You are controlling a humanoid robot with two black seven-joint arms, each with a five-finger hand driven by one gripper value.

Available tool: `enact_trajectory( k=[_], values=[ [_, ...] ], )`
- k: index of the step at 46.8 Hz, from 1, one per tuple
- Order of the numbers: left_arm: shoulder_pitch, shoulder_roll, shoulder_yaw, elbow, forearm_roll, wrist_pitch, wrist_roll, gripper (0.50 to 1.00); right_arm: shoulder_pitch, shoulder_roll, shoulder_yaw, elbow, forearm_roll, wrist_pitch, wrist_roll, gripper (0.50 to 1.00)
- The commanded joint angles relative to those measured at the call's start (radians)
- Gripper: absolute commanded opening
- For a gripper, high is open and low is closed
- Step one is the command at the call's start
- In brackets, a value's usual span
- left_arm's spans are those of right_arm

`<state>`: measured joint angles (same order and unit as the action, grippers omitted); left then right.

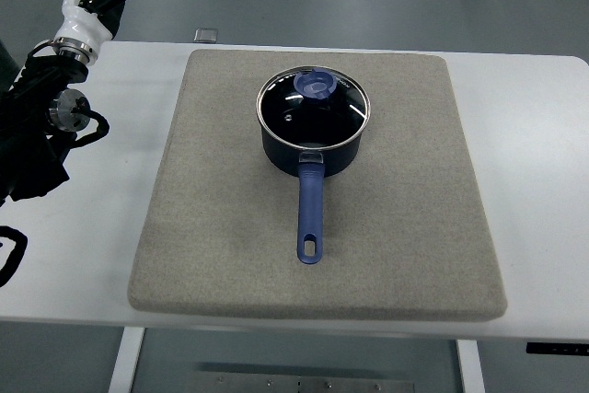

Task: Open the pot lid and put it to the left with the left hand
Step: 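Move the left hand over the pot toward the blue lid knob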

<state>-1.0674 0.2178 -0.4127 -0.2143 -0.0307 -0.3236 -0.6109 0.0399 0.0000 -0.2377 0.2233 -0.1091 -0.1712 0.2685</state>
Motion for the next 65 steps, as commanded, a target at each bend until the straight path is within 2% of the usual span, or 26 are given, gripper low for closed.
enact_trajectory(
  k=[1,31,38,47,55,65],
  values=[
    [0.0,0.0,0.0,0.0,0.0,0.001,0.0,0.992,0.0,0.0,0.0,-0.001,0.002,-0.001,0.0,0.921],
    [-0.003,0.002,0.037,0.0,0.032,-0.002,0.0,0.992,0.002,0.0,0.0,0.001,0.0,0.002,0.003,0.921],
    [-0.052,0.005,0.136,0.001,0.213,0.0,0.0,0.992,0.002,0.0,-0.002,0.002,-0.006,0.002,0.001,0.921],
    [-0.118,0.017,0.166,0.0,0.452,-0.006,0.0,0.992,0.002,0.0,-0.003,0.002,-0.007,0.002,0.001,0.921],
    [-0.189,0.012,0.255,-0.007,0.709,-0.045,0.0,0.992,0.002,0.0,-0.003,0.004,-0.009,0.002,0.001,0.921],
    [-0.284,0.015,0.481,-0.06,0.761,-0.054,0.0,0.992,0.003,0.0,-0.006,0.005,-0.012,0.002,0.0,0.921]
  ],
)
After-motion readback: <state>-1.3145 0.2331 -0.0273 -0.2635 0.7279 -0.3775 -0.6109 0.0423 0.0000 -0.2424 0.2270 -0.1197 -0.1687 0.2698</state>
